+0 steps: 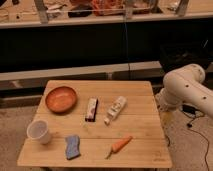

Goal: Drag the pepper across the table

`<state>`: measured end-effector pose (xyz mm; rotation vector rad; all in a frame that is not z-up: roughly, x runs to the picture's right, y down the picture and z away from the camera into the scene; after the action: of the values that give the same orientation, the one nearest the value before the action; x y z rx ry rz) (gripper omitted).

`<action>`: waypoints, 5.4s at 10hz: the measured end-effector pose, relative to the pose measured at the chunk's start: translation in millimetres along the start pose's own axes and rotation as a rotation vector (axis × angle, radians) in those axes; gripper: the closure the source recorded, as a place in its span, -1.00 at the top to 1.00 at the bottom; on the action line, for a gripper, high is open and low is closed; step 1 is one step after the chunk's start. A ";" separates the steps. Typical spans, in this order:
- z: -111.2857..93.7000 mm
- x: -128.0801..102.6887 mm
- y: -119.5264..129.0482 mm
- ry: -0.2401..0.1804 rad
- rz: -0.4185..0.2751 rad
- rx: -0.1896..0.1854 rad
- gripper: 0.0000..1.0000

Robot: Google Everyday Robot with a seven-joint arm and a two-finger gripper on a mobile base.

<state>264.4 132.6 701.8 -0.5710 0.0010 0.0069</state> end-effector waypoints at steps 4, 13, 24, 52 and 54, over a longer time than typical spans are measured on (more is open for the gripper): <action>22.4 -17.4 13.3 -0.027 -0.052 -0.006 0.60; 50.3 -66.2 42.0 -0.042 -0.365 -0.077 0.60; 74.2 -122.3 70.7 -0.035 -0.698 -0.135 0.60; 139.7 -156.8 91.8 -0.145 -0.908 -0.116 0.60; 142.3 -158.1 91.9 -0.154 -0.899 -0.110 0.60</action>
<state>105.5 285.9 772.3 -0.6401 -0.4076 -0.8276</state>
